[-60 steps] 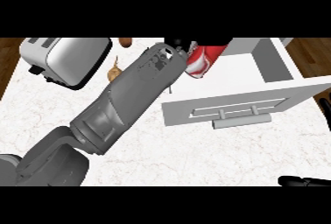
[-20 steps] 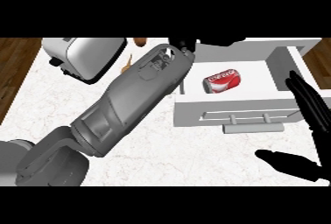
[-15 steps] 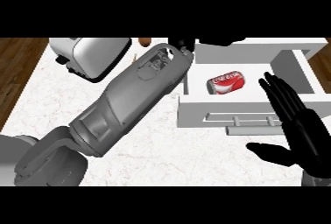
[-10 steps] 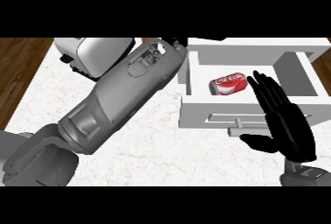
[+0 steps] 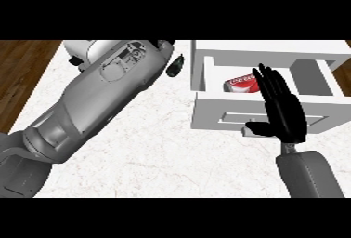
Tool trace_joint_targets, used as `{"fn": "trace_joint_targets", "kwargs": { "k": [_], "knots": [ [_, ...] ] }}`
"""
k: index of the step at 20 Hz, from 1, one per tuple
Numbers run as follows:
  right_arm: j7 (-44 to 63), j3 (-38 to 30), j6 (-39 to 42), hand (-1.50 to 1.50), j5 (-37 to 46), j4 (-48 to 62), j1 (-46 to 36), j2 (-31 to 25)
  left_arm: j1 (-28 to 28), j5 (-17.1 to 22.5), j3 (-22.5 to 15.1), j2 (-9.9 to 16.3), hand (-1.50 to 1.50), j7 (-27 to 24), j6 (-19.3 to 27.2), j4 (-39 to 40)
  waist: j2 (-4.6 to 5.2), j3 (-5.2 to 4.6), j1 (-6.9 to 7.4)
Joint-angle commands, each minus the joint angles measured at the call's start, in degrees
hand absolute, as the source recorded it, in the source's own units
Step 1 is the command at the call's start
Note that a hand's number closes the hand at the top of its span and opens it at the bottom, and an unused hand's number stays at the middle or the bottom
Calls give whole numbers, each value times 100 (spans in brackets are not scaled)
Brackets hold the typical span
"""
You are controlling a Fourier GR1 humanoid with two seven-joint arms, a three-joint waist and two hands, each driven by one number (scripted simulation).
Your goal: Pick up the can, place it into the drawer and close the drawer
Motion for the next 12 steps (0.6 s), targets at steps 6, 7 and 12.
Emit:
{"fn": "trace_joint_targets", "kwargs": {
  "k": [6, 7, 12],
  "knots": [
    [-341, -410, -1055, -150, 319, 2186, -680, 84, 506, -88, 79, 625, -150, 381, -143, -945, 113, 80, 123],
    [-186, -403, -1133, -150, 499, 2300, -872, 135, 784, -127, -1, 819, -150, 280, -337, -1068, 114, 76, 185],
    [-210, -685, -1619, -150, 599, 3009, -1360, 110, 965, -177, -43, 1062, -150, 694, -219, -1669, 99, 79, 237]
  ]
}}
